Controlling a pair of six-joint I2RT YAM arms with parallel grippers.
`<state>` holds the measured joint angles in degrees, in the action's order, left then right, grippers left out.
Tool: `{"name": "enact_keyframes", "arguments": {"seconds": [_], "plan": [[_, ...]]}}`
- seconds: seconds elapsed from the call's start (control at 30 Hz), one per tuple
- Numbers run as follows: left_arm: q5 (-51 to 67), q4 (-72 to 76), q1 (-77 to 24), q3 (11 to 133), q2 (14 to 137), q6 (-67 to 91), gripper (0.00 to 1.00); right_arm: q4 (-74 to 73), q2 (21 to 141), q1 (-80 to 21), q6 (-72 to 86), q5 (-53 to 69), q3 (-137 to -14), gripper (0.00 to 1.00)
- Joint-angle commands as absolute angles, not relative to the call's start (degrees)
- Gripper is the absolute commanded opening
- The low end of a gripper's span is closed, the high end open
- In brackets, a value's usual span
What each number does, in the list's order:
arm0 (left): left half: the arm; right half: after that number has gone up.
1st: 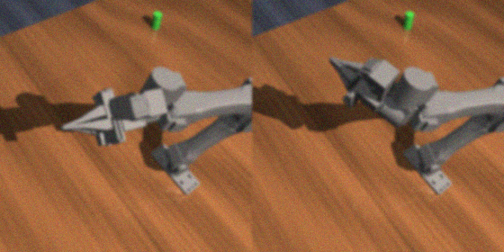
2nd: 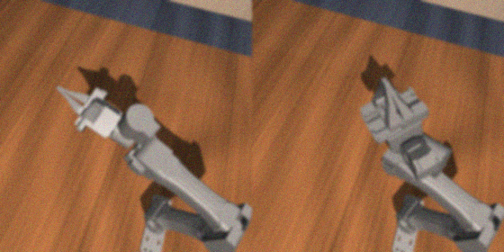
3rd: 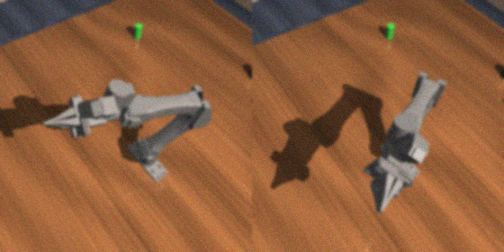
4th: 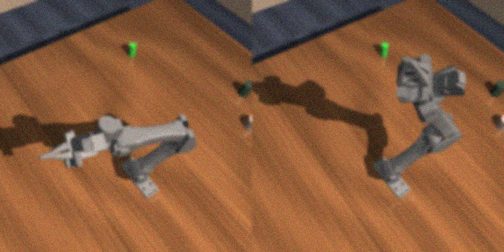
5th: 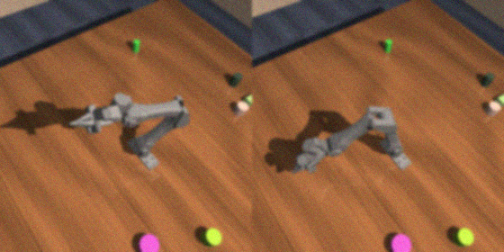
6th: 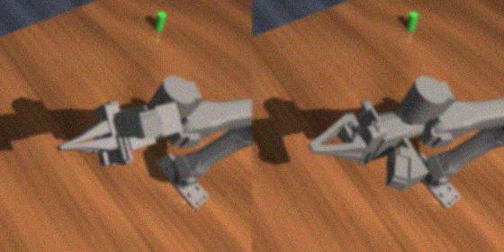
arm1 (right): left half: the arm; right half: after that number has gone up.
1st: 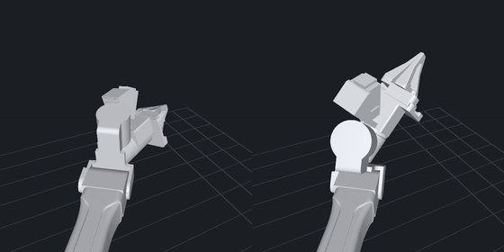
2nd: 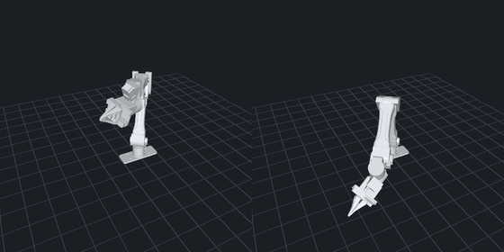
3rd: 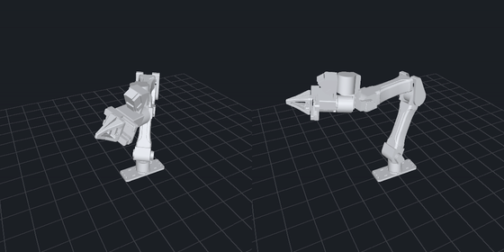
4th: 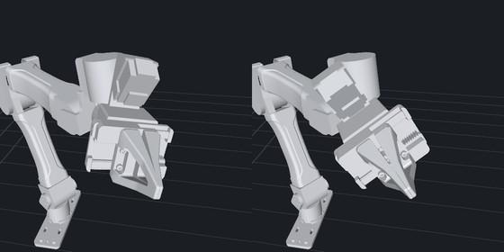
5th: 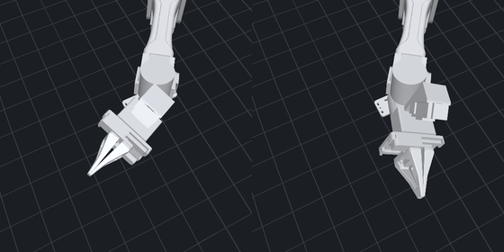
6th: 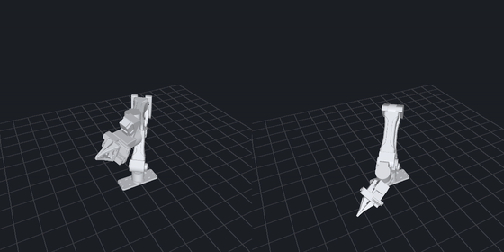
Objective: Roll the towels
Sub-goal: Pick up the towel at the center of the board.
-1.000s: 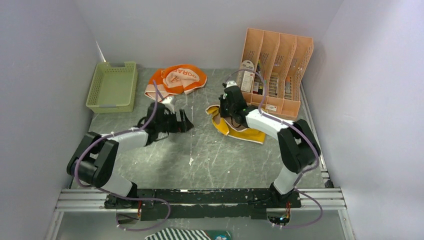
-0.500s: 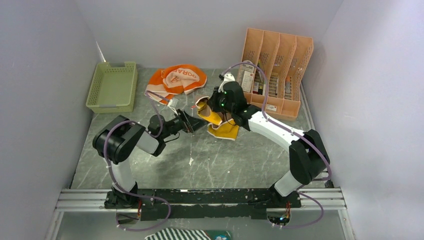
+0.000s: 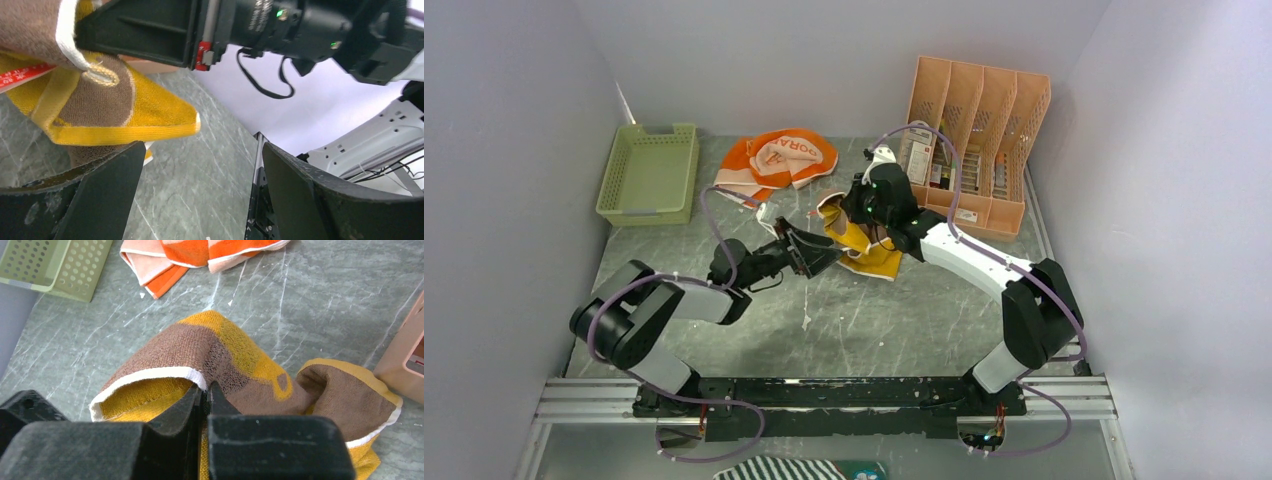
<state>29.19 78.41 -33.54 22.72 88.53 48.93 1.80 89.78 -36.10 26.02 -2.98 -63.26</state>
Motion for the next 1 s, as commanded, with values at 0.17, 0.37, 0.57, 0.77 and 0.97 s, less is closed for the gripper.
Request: {"name": "enact_keyframes", "arguments": {"seconds": [0.17,0.37,0.57,0.77,0.97], "plan": [[22.8,73.4,-37.4,29.1,97.7,46.8,0.99,2.7,89.7,-36.5,26.2,-3.4,-63.5,0.00],[22.2,74.7,-37.5,30.9,100.2,47.8,0.99,3.2,88.4,-36.5,25.9,-3.4,-62.5,0.00],[21.3,77.6,-37.5,32.3,101.7,48.1,0.99,3.3,87.7,-36.5,25.6,-3.2,-61.9,0.00],[18.8,81.5,-37.5,32.7,105.2,49.8,0.99,3.7,86.8,-36.5,25.5,-2.7,-61.6,0.00],[14.2,88.8,-37.6,31.5,107.1,49.0,0.66,4.4,85.1,-36.5,25.8,-2.0,-60.5,0.00]]}}
